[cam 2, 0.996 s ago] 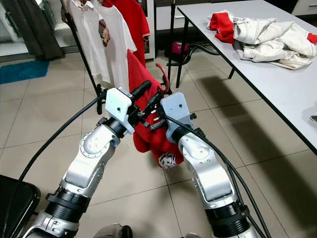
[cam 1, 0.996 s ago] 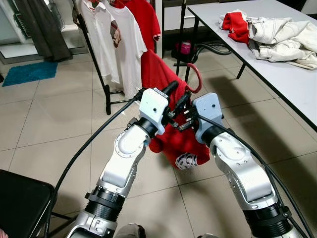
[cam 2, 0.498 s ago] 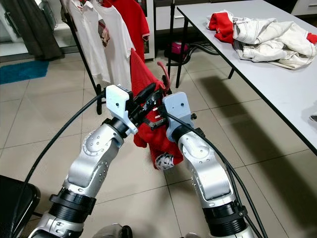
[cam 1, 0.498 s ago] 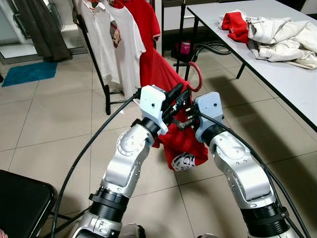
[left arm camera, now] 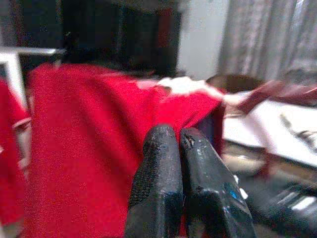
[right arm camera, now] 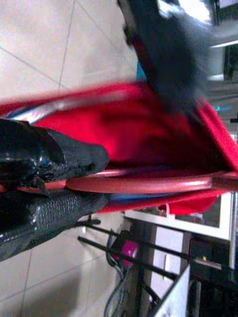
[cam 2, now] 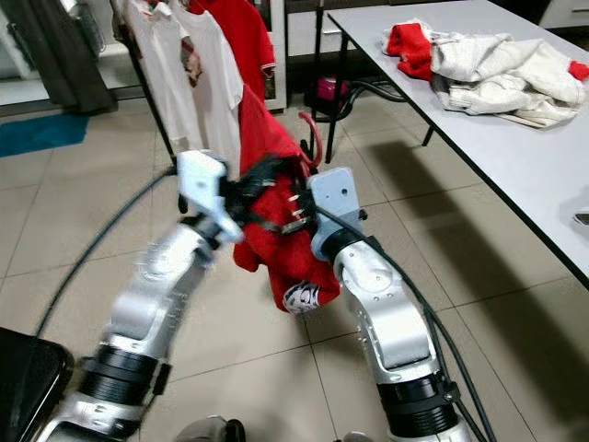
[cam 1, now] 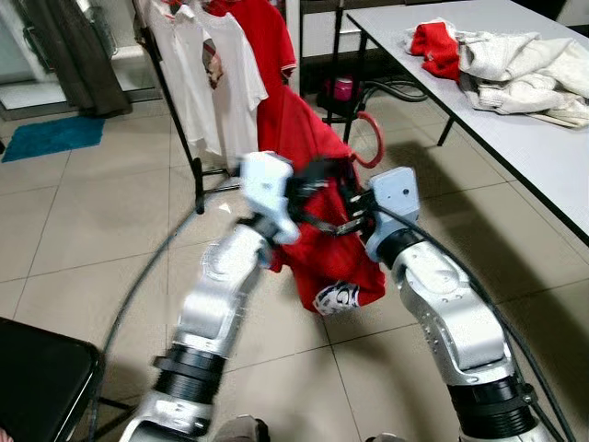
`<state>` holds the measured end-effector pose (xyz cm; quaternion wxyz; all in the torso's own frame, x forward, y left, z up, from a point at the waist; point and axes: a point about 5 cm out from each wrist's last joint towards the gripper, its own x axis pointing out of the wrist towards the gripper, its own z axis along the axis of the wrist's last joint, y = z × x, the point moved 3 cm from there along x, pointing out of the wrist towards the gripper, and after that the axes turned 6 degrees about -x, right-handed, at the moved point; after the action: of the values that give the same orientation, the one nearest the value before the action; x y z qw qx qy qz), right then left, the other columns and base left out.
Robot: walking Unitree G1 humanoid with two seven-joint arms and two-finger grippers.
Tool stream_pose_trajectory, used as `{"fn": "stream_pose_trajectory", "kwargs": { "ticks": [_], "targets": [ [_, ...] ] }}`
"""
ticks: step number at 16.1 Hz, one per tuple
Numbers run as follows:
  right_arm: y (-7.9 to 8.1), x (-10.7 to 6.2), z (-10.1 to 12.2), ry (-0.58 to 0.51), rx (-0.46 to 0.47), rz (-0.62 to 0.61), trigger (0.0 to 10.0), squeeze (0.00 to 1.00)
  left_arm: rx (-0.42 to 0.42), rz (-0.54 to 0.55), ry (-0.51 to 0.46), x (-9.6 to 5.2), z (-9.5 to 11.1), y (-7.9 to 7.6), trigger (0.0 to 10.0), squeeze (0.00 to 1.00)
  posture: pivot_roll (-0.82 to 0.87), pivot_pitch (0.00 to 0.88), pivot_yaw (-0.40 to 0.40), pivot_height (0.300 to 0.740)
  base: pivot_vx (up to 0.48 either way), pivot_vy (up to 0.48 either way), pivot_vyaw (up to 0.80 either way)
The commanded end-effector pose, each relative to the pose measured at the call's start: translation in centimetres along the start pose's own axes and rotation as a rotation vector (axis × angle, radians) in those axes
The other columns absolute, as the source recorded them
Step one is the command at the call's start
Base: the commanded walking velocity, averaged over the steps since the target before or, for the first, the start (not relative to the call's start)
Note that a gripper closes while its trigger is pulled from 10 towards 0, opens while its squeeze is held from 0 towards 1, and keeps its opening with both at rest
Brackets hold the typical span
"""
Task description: Hang hanger
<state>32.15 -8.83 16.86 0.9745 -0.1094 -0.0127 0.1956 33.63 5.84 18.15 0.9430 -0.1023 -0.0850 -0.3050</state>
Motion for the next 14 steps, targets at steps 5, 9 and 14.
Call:
{"fn": "stream_pose_trajectory", "kwargs": {
  "ticks": [5, 9, 14],
  "targets": [
    [-1.6, -1.0, -0.6, 0.047, -0.084, -0.012, 10.0, 0.0, 0.053, 0.105, -0.02, -0.1, 2.6, 4.0, 0.0, 0.0, 0.03, 0.041, 0.065, 0.74, 0.0, 0.0, 0.0],
    [-1.8, -1.4, -0.9, 0.083, -0.016, -0.041, 10.0, 0.0, 0.094, 0.121, -0.013, 0.6, 3.7, 5.2, 0.0, 0.0, 0.03, 0.037, 0.072, 0.74, 0.0, 0.0, 0.0],
    [-4.3, -2.2, -1.0, 0.142, 0.361, -0.396, 10.0, 0.0, 0.086, 0.119, 0.172, 0.1, -0.9, 4.5, 0.0, 0.0, 0.02, 0.037, 0.08, 0.74, 0.0, 0.0, 0.0]
  ]
}}
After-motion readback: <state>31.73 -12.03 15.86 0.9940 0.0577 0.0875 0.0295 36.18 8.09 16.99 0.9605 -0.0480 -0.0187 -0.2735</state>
